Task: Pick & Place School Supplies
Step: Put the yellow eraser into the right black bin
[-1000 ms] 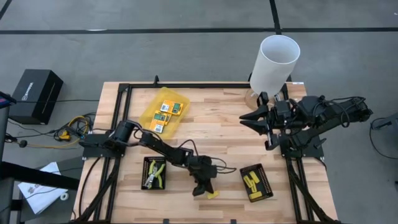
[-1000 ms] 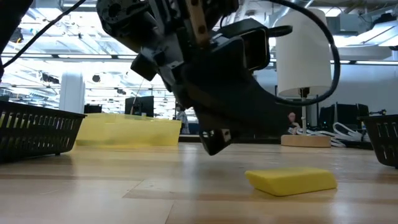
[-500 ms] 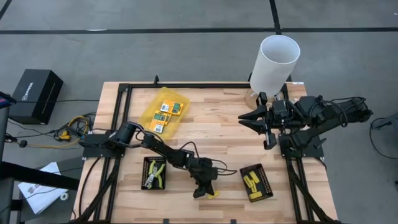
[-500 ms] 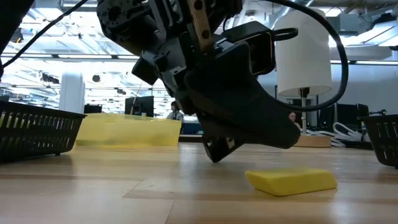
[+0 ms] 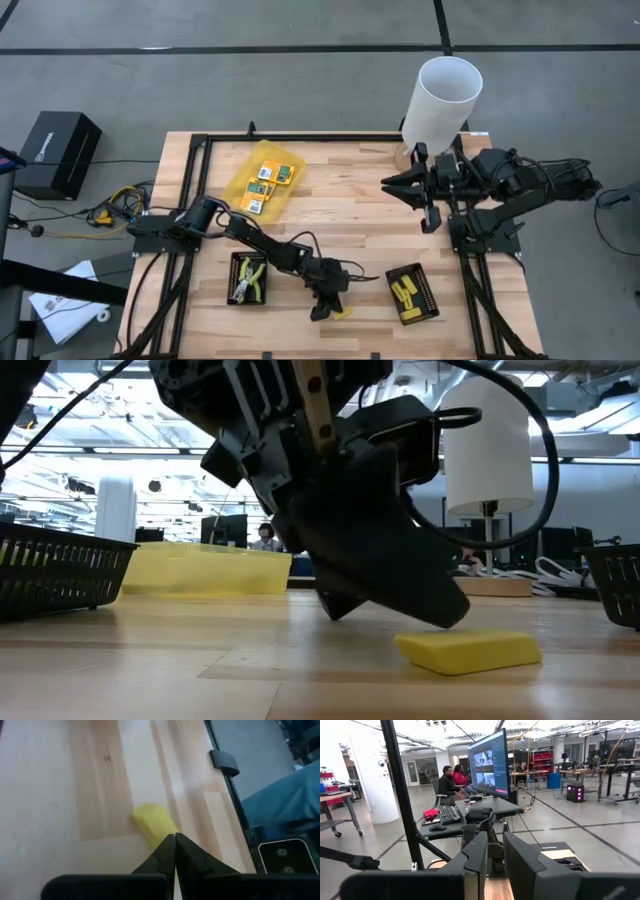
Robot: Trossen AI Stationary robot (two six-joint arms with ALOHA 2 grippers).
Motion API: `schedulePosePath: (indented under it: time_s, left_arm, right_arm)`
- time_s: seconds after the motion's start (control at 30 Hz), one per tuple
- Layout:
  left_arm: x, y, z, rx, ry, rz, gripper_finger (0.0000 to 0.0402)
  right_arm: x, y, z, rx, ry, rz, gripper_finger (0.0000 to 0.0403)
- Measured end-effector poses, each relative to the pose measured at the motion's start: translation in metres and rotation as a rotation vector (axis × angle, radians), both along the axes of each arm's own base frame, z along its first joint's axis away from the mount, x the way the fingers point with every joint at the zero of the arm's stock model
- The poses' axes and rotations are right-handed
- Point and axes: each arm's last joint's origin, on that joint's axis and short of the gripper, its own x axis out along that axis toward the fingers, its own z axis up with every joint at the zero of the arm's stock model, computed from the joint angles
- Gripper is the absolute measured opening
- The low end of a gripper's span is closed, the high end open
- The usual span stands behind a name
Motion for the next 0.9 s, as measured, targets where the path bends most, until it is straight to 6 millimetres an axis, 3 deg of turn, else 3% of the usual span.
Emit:
schedulePosePath:
  time_s: [0.9]
  left_arm:
    - [-0.005,0.019,-0.006,0.124,0.072,-0.032,0.0]
  right_arm:
    - [0.0,-0.001,0.0,0.005,-0.004,0.016,0.0056]
